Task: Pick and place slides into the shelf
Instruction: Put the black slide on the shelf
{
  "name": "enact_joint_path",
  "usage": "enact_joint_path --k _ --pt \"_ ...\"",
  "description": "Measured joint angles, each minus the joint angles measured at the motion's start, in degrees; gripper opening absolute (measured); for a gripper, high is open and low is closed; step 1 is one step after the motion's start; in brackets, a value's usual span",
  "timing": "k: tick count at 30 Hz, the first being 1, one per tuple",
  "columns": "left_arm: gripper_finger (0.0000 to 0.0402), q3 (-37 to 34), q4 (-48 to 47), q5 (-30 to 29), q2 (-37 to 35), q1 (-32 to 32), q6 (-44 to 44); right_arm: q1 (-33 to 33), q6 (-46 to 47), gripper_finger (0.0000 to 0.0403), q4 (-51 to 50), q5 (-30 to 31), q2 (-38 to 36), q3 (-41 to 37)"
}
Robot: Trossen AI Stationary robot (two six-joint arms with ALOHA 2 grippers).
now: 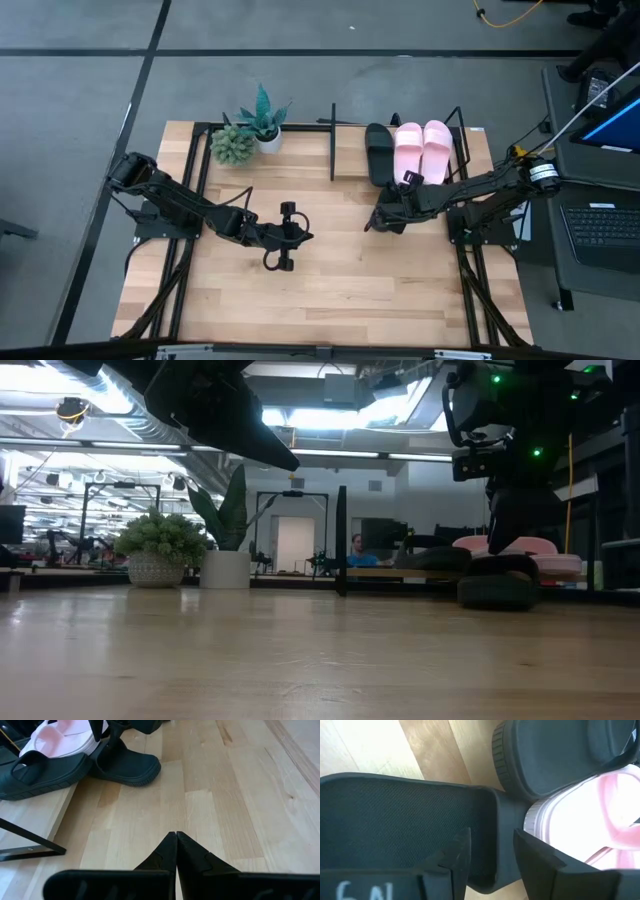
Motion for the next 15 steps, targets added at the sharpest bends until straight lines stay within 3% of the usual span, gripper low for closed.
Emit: enact_joint_path --k 15 --pt "0.0000 0.00 -0.61 0.02 0.02 0.00 -0.11 0.00 1.24 0.0149 0.48 0.04 2.71 0.00"
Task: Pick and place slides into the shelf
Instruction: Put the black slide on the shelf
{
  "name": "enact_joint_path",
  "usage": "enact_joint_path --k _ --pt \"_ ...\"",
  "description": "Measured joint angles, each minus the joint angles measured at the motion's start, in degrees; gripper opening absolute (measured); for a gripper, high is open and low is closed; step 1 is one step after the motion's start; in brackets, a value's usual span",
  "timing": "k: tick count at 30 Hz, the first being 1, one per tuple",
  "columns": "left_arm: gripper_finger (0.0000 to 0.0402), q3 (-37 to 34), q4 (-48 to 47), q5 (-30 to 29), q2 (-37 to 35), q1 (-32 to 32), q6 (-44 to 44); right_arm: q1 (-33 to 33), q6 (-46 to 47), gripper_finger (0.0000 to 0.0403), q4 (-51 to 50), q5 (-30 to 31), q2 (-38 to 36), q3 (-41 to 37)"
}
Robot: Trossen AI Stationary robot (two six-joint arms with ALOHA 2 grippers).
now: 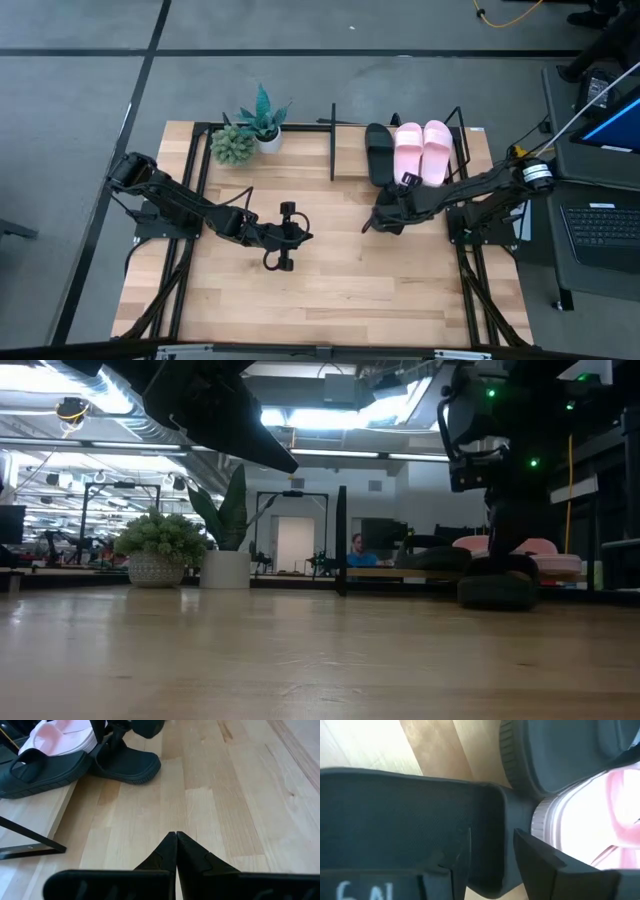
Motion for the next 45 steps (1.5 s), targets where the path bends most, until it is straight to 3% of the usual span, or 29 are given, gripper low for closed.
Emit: enact_joint_path --k 19,24,32,45 --pt "0.0000 0.00 -0.15 0.00 0.00 0.00 -0.26 -3.10 0.36 0.0147 0.11 2.02 4.57 0.01" --pt "0.0000 0.00 -0.15 0.00 -0.02 0.00 -0.29 -3.74 0.33 0.0113 0.11 2.06 4.57 0.02" --pt "0.0000 0.00 -0.15 0.00 -0.01 0.00 -0.31 -3.72 0.30 0.0015 0.09 2.42 4.53 0.03" --pt "0.0000 0.00 -0.15 0.00 0.00 0.00 -0.33 -2.54 0.21 0.0010 1.35 0.29 4.51 0.04"
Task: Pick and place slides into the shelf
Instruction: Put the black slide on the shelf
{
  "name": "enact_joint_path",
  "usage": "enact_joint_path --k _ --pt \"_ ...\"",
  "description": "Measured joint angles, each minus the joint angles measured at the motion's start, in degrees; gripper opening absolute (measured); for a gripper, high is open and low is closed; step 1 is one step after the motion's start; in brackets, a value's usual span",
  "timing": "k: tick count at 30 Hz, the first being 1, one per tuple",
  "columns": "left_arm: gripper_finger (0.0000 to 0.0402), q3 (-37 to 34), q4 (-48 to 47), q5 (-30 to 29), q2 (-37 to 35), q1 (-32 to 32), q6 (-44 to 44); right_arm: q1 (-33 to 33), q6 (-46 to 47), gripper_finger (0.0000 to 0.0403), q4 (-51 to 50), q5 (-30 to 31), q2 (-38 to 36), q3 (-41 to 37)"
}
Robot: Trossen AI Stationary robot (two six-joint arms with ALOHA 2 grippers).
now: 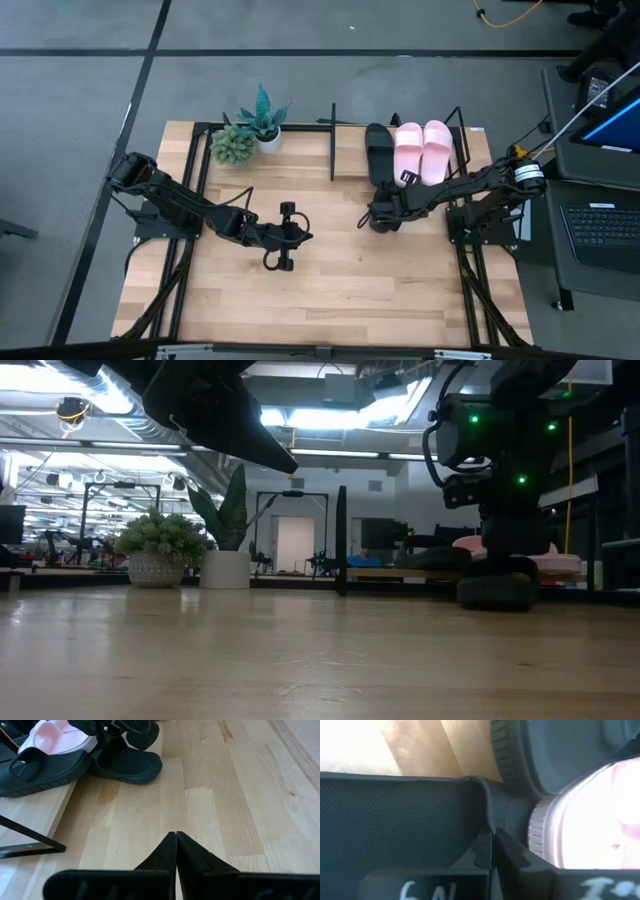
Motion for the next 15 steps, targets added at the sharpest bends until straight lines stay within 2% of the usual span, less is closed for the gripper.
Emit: enact_joint_path --k 6,15 --pt "0.0000 0.00 0.00 0.00 0.00 0.00 0.00 1.22 0.14 0.0009 0.48 -2.14 0.00 0.22" --pt "0.0000 0.00 0.00 -0.02 -0.02 0.00 0.00 5.55 0.48 0.0009 0.37 -4.94 0.02 4.65"
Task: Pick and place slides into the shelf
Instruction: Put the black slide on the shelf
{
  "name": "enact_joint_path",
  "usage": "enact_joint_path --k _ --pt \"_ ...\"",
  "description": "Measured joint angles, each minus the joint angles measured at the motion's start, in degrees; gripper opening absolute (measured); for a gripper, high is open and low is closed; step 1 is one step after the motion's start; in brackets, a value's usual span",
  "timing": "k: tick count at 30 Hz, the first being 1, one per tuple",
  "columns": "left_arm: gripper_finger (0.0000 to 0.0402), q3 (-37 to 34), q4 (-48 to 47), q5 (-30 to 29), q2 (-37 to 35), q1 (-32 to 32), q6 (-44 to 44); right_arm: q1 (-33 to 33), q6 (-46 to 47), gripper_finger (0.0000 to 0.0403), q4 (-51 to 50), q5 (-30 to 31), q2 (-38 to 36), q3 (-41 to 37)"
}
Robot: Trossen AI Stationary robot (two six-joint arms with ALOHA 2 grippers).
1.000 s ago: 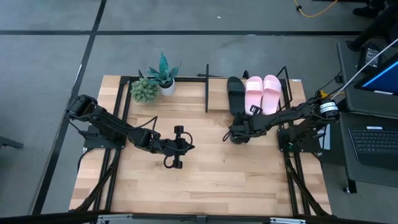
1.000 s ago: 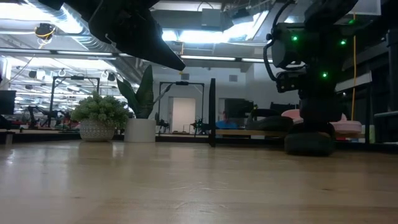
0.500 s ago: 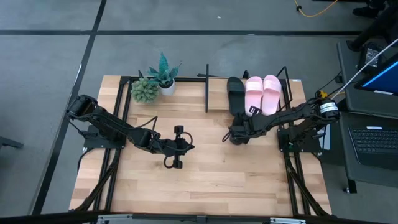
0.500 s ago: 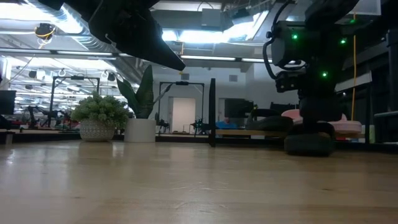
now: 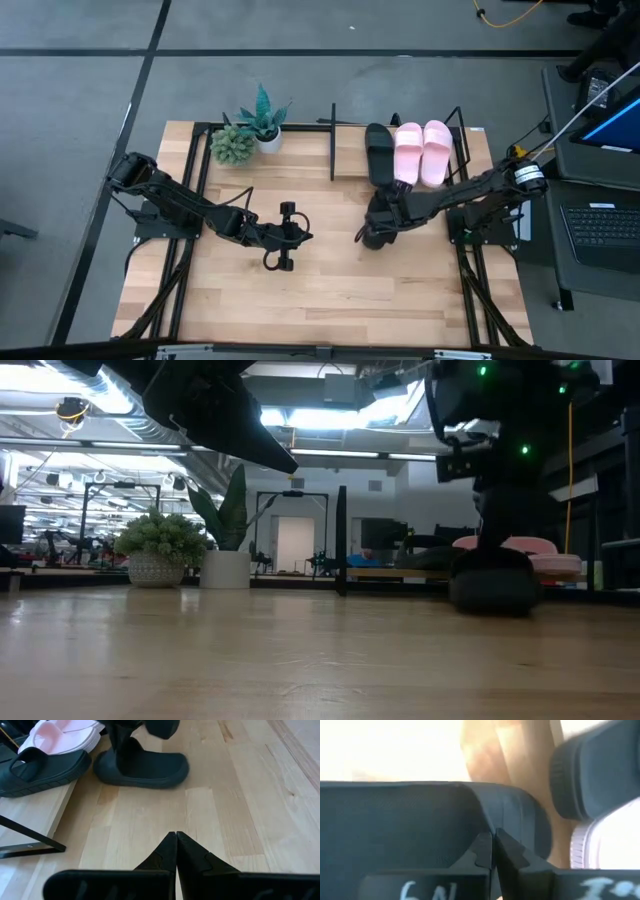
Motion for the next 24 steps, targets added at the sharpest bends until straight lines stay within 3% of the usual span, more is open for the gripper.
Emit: enact_joint_path --k 14,24 --pt "0.0000 0.00 0.00 0.02 0.02 0.00 0.00 6.68 -1.97 0.0008 -5.28 -0.09 0.02 8.55" --pt "0.0000 0.00 0.00 0.02 0.00 -0.16 -1.42 8.59 -4.43 0.0008 -12.17 5.53 0.02 15.96"
